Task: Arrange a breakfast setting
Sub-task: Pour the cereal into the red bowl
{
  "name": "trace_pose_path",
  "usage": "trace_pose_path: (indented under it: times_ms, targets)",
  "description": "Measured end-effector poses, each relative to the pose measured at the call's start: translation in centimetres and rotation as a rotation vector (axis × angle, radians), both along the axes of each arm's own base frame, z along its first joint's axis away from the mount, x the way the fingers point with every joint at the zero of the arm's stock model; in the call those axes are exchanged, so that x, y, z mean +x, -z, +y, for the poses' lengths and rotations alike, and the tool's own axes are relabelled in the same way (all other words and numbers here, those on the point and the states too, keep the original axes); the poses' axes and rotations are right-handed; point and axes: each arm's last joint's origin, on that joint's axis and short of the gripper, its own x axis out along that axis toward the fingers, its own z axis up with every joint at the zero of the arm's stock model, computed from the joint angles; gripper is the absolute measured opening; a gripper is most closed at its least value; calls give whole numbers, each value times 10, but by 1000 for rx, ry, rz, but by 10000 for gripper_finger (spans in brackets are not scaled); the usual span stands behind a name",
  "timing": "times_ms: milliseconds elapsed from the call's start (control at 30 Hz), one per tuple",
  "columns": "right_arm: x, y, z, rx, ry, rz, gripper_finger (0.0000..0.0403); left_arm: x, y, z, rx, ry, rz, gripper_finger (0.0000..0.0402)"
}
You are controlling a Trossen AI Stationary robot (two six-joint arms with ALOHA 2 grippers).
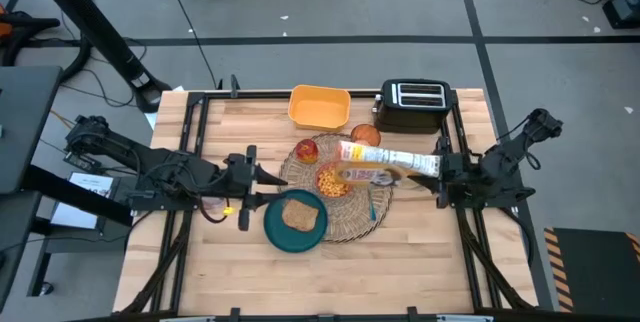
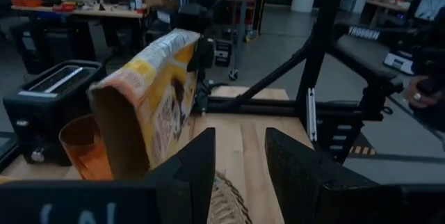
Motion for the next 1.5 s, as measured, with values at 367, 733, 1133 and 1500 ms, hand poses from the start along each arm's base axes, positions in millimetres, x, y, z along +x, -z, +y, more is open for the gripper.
trace_pose_path:
  times_ms: [367,733,1133,1500]
  targets:
    - [-10,10,0,46,-163,-380,201,2,-12,3,51,-7,-113,135]
    - [-11,4,1,16,-261,-733,197,59,17,10,131,-45,-132,145]
    - [5,-2,2,-37,-212,-845,194,149,79,47,123,-9,-380,289]
    - [31,-22,2,-157,-135,-845,194,214,72,64,93,27,-526,311]
